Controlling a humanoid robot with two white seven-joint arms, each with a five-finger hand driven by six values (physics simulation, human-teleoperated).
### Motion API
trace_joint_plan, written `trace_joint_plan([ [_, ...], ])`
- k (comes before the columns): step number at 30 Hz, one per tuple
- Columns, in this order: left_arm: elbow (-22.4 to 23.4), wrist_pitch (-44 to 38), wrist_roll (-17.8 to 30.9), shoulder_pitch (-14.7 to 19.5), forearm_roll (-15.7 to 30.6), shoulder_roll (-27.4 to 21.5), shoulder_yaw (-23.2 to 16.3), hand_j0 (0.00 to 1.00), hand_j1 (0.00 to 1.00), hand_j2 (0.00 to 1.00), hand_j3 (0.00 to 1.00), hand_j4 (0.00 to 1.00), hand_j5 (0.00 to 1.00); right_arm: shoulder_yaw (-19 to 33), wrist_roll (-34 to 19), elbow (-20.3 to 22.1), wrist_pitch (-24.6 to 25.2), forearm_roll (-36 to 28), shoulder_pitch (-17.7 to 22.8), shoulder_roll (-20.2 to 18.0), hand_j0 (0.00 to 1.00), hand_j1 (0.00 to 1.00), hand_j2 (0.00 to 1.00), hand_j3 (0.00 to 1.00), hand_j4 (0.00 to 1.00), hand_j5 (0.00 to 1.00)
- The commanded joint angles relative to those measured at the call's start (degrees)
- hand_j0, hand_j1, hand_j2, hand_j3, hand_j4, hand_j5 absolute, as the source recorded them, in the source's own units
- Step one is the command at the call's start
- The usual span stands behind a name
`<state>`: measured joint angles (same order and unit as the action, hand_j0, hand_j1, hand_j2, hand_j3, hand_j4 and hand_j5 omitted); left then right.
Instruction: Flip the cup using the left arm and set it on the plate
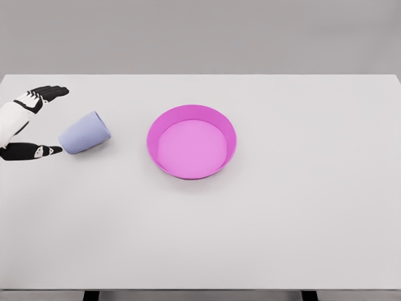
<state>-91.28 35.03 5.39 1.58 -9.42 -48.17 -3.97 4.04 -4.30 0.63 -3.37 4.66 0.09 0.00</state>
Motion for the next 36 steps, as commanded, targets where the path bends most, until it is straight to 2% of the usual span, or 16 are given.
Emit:
trace_joint_plan([
  [1, 0.0, 0.0, 0.0, 0.0, 0.4, -0.1, 0.0, 1.0, 1.0, 1.0, 1.0, 1.0, 1.0, 0.3, 0.0, 0.1, 0.0, 0.0, 0.0, 0.0, 1.0, 1.0, 1.0, 1.0, 1.0, 1.0],
  [12, 0.6, 0.0, 0.0, -1.1, -0.4, -0.4, 0.6, 1.0, 1.0, 1.0, 1.0, 1.0, 1.0, 0.0, 0.0, -0.2, 0.0, -0.1, 0.4, 0.0, 1.0, 1.0, 1.0, 1.0, 1.0, 1.0],
  [14, 2.7, 0.0, 0.1, -0.8, -0.5, -0.6, 1.2, 1.0, 1.0, 1.0, 1.0, 1.0, 1.0, 0.0, -0.1, -0.2, 0.1, -0.1, 0.4, 0.0, 1.0, 1.0, 1.0, 1.0, 1.0, 1.0],
  [16, 2.9, 0.0, 2.8, -0.4, -1.1, -0.5, 1.9, 1.0, 1.0, 1.0, 1.0, 1.0, 1.0, 0.0, 0.0, -0.2, 0.1, -0.1, 0.4, 0.0, 1.0, 1.0, 1.0, 1.0, 1.0, 1.0],
  [20, 2.7, 0.0, 2.8, -0.5, -1.0, -0.2, 2.9, 1.0, 1.0, 1.0, 1.0, 1.0, 1.0, 0.0, 0.0, -0.2, 0.0, -0.1, 0.4, 0.0, 1.0, 1.0, 1.0, 1.0, 1.0, 1.0],
  [22, 2.7, 0.0, 2.4, -2.6, 0.1, 0.7, 2.7, 1.0, 1.0, 1.0, 1.0, 1.0, 1.0, 0.0, -0.1, -0.2, 0.1, -0.1, 0.4, 0.0, 1.0, 1.0, 1.0, 1.0, 1.0, 1.0],
  [27, 2.9, 0.0, 2.5, -3.9, 1.2, 1.7, 3.0, 1.0, 1.0, 1.0, 1.0, 1.0, 1.0, 0.0, 0.0, -0.2, 0.0, -0.1, 0.4, 0.0, 1.0, 1.0, 1.0, 1.0, 1.0, 1.0],
  [29, 2.1, 0.0, 2.3, -6.9, 6.4, 0.8, 2.9, 1.0, 1.0, 1.0, 1.0, 1.0, 1.0, 0.0, 0.0, -0.2, 0.1, -0.1, 0.4, 0.0, 1.0, 1.0, 1.0, 1.0, 1.0, 1.0],
  [32, 2.0, 0.0, 2.4, -7.1, 6.7, 0.5, 1.8, 1.0, 1.0, 1.0, 1.0, 1.0, 1.0, 0.0, 0.0, -0.2, 0.1, -0.1, 0.4, 0.0, 1.0, 1.0, 1.0, 1.0, 1.0, 1.0],
  [33, 2.2, 0.0, 2.4, -6.6, 6.7, 0.3, 0.7, 1.0, 1.0, 1.0, 1.0, 1.0, 1.0, 0.0, 0.0, -0.2, 0.1, -0.1, 0.4, 0.0, 1.0, 1.0, 1.0, 1.0, 1.0, 1.0],
  [34, 2.7, 0.0, 2.5, -4.3, 6.6, -2.9, -1.2, 1.0, 1.0, 1.0, 1.0, 1.0, 1.0, 0.0, 0.0, -0.2, 0.1, -0.1, 0.4, 0.0, 1.0, 1.0, 1.0, 1.0, 1.0, 1.0],
  [36, 5.1, 0.0, 2.5, 0.5, 6.9, -3.9, -6.7, 1.0, 1.0, 1.0, 1.0, 1.0, 1.0, 0.0, 0.0, -0.2, 0.0, -0.1, 0.4, 0.0, 1.0, 1.0, 1.0, 1.0, 1.0, 1.0],
])
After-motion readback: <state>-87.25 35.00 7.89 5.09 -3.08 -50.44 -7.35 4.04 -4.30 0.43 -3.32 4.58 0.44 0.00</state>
